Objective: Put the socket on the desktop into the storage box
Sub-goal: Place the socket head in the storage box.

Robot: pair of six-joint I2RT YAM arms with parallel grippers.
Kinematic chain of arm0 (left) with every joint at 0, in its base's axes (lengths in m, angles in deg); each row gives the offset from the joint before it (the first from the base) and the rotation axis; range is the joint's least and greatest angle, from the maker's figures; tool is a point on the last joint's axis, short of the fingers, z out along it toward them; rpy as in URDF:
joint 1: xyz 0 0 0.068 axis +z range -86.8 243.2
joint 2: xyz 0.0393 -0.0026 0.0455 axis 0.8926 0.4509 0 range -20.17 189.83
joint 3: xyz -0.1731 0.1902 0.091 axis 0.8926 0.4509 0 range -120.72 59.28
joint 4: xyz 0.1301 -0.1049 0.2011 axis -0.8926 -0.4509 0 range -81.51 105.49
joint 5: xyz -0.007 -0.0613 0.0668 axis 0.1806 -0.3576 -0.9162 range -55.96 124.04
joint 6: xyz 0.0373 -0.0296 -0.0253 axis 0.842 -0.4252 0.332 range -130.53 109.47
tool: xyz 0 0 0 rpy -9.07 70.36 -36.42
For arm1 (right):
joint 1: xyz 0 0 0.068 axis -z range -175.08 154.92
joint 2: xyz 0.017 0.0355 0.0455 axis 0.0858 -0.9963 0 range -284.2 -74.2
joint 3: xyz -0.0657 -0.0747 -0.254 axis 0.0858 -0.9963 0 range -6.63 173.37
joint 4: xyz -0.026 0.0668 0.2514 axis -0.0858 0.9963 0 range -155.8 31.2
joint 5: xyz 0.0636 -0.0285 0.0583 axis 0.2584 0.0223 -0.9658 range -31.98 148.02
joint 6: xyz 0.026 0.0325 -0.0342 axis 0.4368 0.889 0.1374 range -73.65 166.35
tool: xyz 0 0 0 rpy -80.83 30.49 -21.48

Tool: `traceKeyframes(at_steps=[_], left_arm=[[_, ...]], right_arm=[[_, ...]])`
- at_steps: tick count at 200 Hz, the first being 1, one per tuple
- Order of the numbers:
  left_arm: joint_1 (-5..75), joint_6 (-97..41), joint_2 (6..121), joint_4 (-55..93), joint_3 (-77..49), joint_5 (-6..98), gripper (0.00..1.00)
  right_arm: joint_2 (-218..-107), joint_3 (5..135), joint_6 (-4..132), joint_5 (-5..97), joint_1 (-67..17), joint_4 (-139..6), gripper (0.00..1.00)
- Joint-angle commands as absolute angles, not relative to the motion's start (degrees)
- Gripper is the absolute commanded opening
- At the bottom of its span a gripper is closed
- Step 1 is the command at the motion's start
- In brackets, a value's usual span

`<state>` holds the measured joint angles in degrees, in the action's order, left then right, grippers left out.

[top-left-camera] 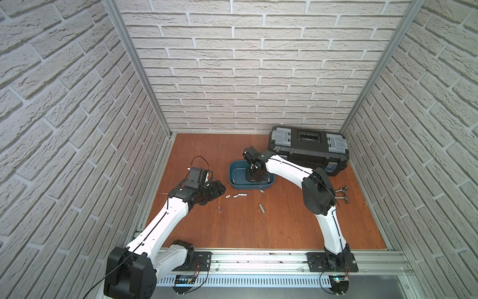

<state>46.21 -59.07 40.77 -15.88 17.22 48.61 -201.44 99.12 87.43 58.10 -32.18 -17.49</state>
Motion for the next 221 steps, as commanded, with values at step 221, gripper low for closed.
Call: traceKeyframes(at_steps=[221], left_arm=[[46.24,-59.40,39.66,-17.26,18.60,48.55,0.81]], right_arm=[[-201.25,102.68,86.45,58.84,-30.99,-16.47,0.39]])
